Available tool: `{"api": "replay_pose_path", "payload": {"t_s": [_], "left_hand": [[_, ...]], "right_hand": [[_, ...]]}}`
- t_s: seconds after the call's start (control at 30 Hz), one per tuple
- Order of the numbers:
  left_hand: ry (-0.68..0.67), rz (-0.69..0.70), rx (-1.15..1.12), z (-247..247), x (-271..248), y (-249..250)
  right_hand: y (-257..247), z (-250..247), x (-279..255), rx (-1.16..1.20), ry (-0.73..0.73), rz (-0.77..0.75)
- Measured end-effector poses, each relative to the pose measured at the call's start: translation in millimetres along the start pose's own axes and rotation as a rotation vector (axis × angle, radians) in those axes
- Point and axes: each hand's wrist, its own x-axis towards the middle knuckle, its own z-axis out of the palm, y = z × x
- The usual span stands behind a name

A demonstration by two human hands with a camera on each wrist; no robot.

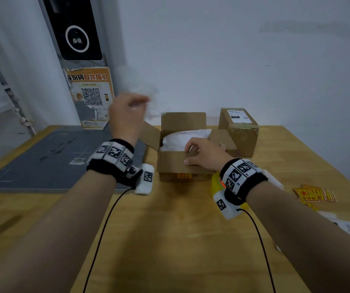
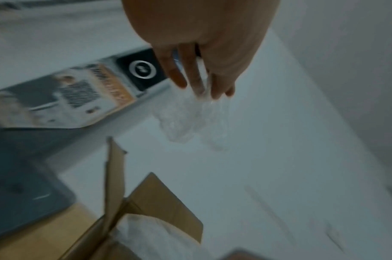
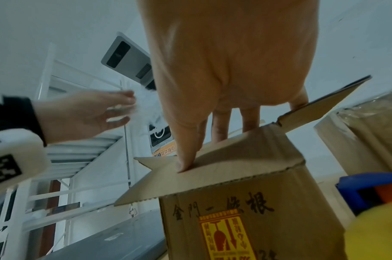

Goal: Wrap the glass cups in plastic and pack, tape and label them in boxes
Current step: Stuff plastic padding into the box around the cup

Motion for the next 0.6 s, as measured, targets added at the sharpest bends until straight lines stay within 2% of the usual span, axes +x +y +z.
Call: {"api": "replay_pose_path", "payload": {"t_s": [0.1, 0.23, 0.33, 0.43, 0.53, 0.6], "left_hand": [[-0.362, 0.019, 0.102, 31.7, -23.3, 16.6], [-0.875, -0.046, 0.441, 63.3, -53.9, 2.0], [-0.993, -0.021, 0.652, 70.0, -60.3, -1.6], [-1.068, -0.022, 0.676, 67.3, -59.4, 1.0], [-1.149, -0.061, 0.703, 59.6, -46.9, -0.9], [-1.219, -0.071, 0.779, 48.3, -36.1, -1.0]], "right_hand": [[4.9, 1.5, 1.3, 0.103, -0.020, 0.019], [7.4, -5.2, -3.6, 0.114, -0.018, -0.037], [9.5, -12.7, -8.8, 0.053, 0.030, -0.079], [12.6, -23.0, -14.0, 0.006, 0.123, -0.111], [15.4, -36.0, -18.0, -0.044, 0.195, -0.070], [20.3, -42.0, -15.2, -0.071, 0.188, -0.017]]}}
